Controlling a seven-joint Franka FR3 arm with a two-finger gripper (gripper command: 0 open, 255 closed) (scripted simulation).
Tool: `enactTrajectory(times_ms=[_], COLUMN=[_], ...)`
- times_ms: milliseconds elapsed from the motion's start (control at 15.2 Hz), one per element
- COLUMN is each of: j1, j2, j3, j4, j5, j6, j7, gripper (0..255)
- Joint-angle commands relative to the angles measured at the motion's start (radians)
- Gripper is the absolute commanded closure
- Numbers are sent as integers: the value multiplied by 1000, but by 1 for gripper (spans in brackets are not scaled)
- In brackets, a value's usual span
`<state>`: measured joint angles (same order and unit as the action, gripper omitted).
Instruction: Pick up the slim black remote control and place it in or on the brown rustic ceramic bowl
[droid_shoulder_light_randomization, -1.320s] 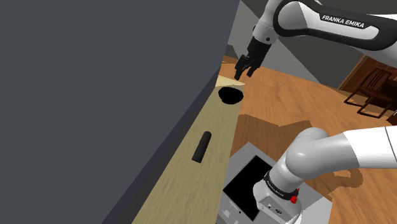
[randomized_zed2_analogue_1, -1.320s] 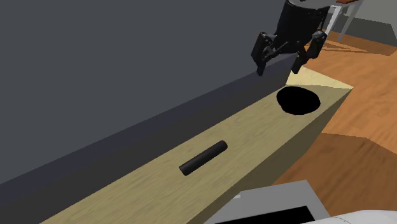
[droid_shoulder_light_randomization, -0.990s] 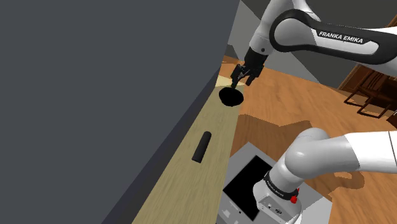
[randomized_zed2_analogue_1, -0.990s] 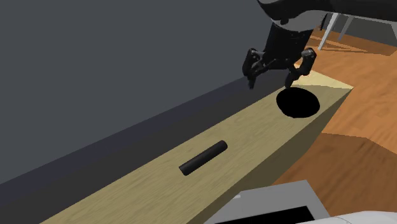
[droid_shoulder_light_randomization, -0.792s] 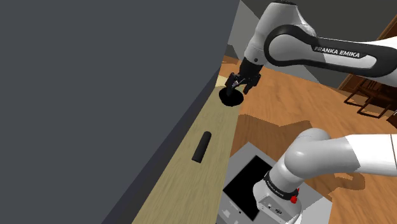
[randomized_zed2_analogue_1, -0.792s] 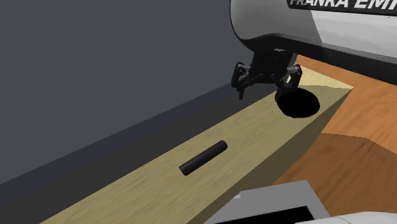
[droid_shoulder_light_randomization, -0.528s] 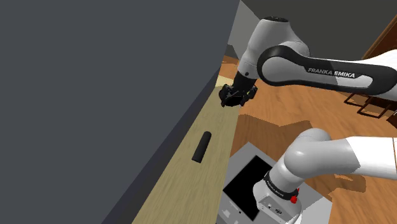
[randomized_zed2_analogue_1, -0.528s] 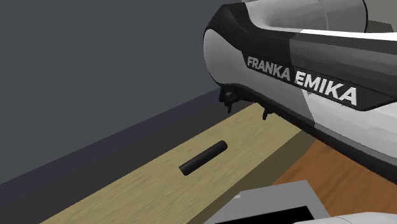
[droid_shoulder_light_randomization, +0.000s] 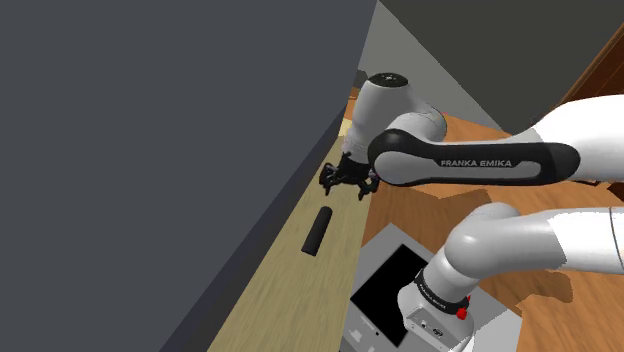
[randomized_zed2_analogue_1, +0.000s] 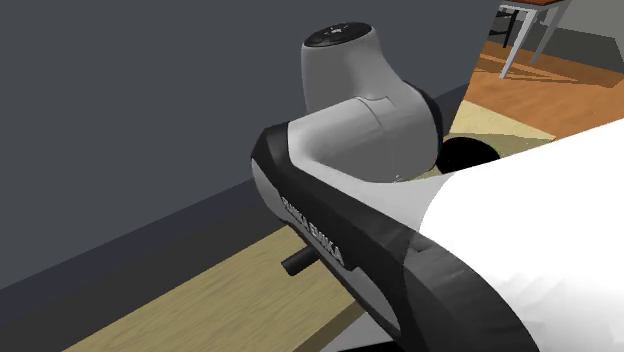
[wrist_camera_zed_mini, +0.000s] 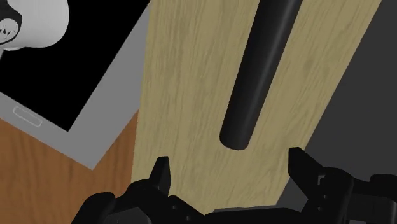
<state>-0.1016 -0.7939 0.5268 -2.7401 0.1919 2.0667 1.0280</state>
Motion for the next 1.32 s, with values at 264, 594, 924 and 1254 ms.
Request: enactTrajectory(times_ms=[264,594,924,1254], j1=[-117,-168,-200,-200], j2=[201,275,320,320], j3=[270,337,369,369], j4=[31,12,-10,-10], j5=[44,29,12,12], j6=[156,246,312,312], j7=[385,444,459,459], gripper=[0,0,0,0])
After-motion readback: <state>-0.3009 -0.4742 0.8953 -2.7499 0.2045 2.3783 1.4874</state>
